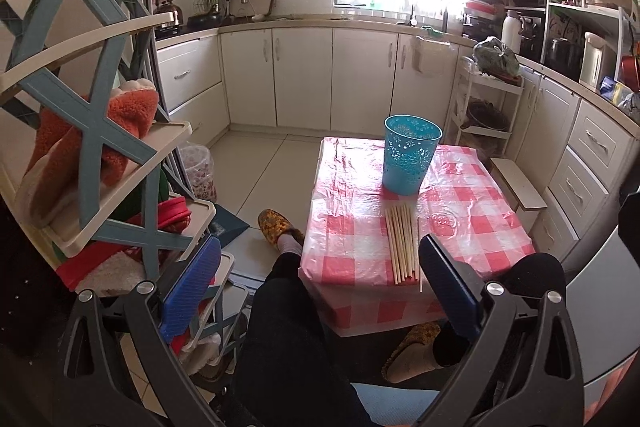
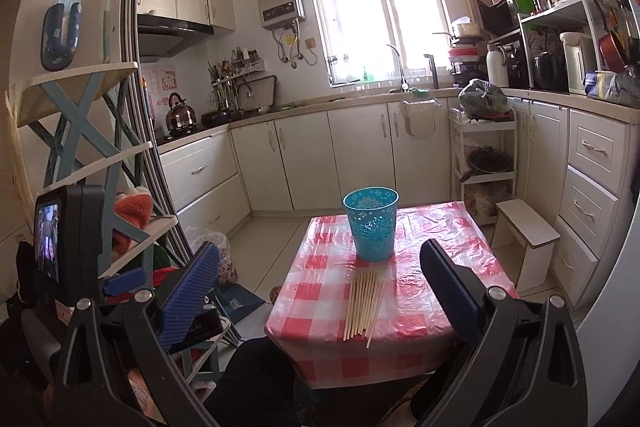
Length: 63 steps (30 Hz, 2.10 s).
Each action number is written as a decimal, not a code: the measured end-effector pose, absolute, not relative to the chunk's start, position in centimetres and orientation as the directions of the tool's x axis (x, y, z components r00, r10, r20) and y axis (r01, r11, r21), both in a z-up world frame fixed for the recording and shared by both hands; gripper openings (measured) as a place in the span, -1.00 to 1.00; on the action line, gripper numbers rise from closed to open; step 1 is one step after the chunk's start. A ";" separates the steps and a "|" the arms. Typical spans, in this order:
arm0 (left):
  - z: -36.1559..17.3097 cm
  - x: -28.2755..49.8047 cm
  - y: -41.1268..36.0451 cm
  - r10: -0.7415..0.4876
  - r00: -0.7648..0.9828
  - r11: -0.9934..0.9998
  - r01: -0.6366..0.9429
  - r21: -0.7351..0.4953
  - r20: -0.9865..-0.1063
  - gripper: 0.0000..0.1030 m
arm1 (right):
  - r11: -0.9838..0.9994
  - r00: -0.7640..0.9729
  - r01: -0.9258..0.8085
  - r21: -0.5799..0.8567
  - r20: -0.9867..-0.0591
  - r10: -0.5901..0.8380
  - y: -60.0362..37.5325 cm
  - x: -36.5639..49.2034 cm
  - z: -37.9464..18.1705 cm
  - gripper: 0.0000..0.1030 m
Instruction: Organize utensils
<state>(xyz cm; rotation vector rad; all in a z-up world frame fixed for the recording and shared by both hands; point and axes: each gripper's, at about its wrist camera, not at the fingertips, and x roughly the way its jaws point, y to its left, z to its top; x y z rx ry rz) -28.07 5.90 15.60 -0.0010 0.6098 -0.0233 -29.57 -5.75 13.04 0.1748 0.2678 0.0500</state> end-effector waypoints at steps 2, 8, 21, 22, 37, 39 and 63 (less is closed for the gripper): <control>15.9 -28.6 6.0 -0.028 0.825 1.000 0.024 -0.014 -0.564 0.85 | 0.985 0.964 -0.027 0.168 -0.255 0.070 -5.7 -30.0 13.3 0.86; 16.5 -29.5 6.1 -0.035 0.834 0.999 0.028 -0.020 -0.550 0.85 | 0.987 0.968 -0.026 0.161 -0.243 0.065 -5.3 -31.0 13.6 0.86; 16.7 -30.0 6.1 -0.028 0.839 1.000 0.017 -0.027 -0.543 0.85 | 0.988 0.967 -0.040 0.147 -0.244 0.076 -4.9 -31.5 14.2 0.86; 16.7 -30.1 6.1 -0.028 0.839 1.000 0.017 -0.026 -0.543 0.85 | 0.988 0.967 -0.040 0.148 -0.245 0.076 -4.9 -31.6 14.2 0.86; 16.7 -30.8 6.1 -0.046 0.848 0.999 0.036 -0.029 -0.529 0.85 | 0.988 0.967 -0.039 0.148 -0.245 0.075 -4.8 -31.5 14.3 0.86; 16.7 -30.9 6.1 -0.046 0.850 0.999 0.036 -0.028 -0.525 0.85 | 0.988 0.967 -0.040 0.148 -0.244 0.076 -4.7 -31.5 14.4 0.86; 16.4 -30.6 6.1 -0.046 0.844 0.999 0.039 -0.026 -0.534 0.85 | 0.988 0.967 -0.041 0.147 -0.242 0.076 -4.5 -31.7 14.3 0.86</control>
